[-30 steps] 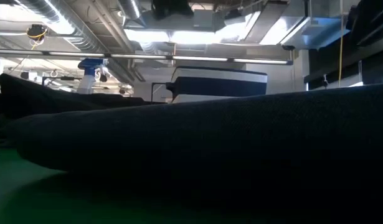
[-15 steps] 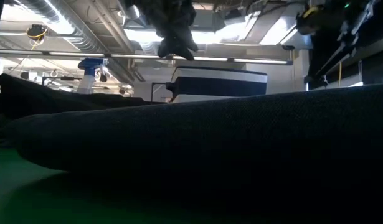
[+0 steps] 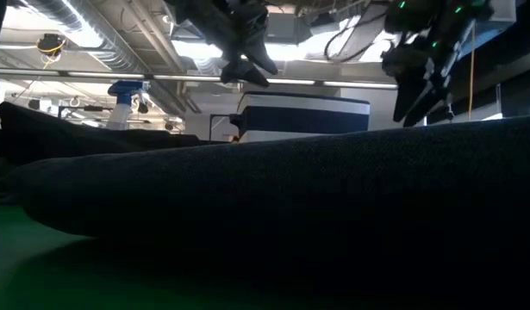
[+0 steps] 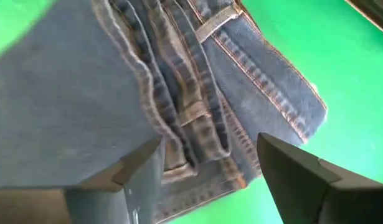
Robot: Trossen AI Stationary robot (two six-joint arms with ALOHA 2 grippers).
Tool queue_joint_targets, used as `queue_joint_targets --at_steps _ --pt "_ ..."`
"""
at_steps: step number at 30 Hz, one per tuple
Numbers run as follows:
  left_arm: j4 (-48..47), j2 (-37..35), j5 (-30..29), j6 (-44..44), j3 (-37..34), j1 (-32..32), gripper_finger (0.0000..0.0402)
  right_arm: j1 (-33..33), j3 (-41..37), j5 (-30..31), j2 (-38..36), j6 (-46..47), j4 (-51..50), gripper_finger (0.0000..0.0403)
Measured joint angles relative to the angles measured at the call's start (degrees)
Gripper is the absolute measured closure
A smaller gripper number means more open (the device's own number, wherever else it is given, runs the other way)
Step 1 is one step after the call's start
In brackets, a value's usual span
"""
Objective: Fold Laundry from Bin
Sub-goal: Fold the blue pants
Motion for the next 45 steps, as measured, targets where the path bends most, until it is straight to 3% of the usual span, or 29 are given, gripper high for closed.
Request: queue_joint_targets --at_steps 9,15,20,26,29,39,45 --pt "0.5 0.0 -4.5 -1.6 0.0 -1.3 0.0200 -9.9 -0.5 -8.2 8.8 -15.7 3.4 0.0146" --pt "0.5 0.0 -11.2 -1.1 0.0 -2.9 0.0200 -10.8 -0.5 -4.2 11.7 -14.8 3.8 0.0146" --pt "1.2 0.0 -14.0 -1.1 0.0 -3.2 0.0200 -11.0 -0.4 -6.8 11.9 -18.2 4.2 0.0146" --pt "1.2 0.0 -14.0 0.2 0.0 -3.2 0.0200 -17.5 -0.4 -18.9 11.3 -22.4 5.0 0.0146" --pt "1.0 0.0 -14.0 3.0 0.0 -3.2 0.0200 -19.8 -0.5 -21.0 11.3 -24.4 6.6 0.0146" --pt "0.5 0.0 -13.9 7.3 0.0 -3.2 0.0200 -17.9 -8.2 -24.3 11.2 -21.3 18.6 0.0146" --pt "0.7 0.0 -13.9 8.0 0.0 -3.2 0.0200 -15.9 -9.0 -24.2 10.9 -20.7 17.3 0.0146"
